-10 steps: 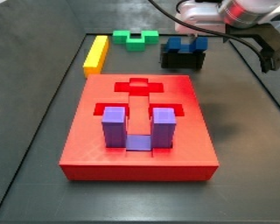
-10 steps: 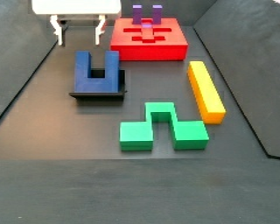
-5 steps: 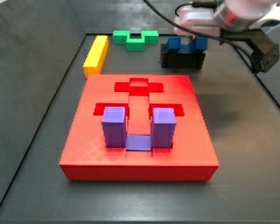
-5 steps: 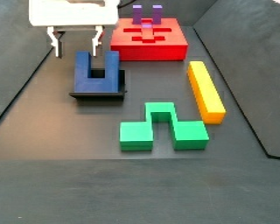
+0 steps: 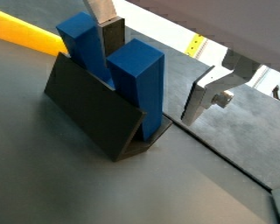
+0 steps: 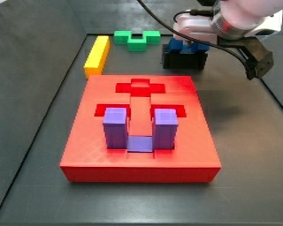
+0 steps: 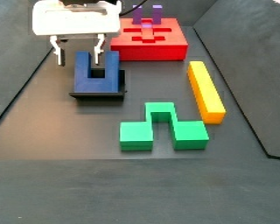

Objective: Pick up the blue object. Move up. Place the blue object on the fixture. Regrasp the blue object. Move to above the board. Insert the blue object.
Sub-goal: Regrasp the blue object.

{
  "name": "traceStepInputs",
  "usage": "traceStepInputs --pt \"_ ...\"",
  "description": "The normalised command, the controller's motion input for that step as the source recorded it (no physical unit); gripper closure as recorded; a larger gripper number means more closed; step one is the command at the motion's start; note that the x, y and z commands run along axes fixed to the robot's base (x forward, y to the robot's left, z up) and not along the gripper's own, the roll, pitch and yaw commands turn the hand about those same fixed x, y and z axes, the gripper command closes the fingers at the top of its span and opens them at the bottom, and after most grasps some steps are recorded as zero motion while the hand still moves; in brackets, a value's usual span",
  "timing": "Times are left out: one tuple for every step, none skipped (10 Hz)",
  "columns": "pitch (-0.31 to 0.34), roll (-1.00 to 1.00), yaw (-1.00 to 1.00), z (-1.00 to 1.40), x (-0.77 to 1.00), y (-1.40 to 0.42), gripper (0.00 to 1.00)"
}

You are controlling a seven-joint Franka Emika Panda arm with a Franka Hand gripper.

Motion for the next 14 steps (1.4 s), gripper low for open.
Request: traceStepInputs --pt "0.054 0.04 0.0 -0.2 0.0 0.09 0.0" --pt "0.051 0.06 0.0 -0.21 0.0 0.05 0.0" --pt "0.051 0.0 0.0 -0.13 0.0 0.0 0.0" --pt "0.043 0.0 0.0 -0.13 0.0 0.0 0.0" --pt "0.0 -0.01 0.0 0.0 0.0 0.0 0.0" --pt "0.0 0.0 0.0 0.0 0.0 0.0 0.0" --pt "0.0 0.0 0.0 0.0 0.0 0.0 1.0" --pt "0.0 0.0 0.0 0.0 0.0 0.0 1.0" --pt "0.0 0.0 0.0 0.0 0.0 0.0 1.0" --pt "0.0 0.0 0.0 0.0 0.0 0.0 1.0" --pt "0.0 0.0 0.0 0.0 0.0 0.0 1.0" --pt "0.0 0.0 0.0 0.0 0.0 0.0 1.0" --pt "0.0 0.0 0.0 0.0 0.0 0.0 1.0" --pt "0.0 0.0 0.0 0.0 0.0 0.0 1.0"
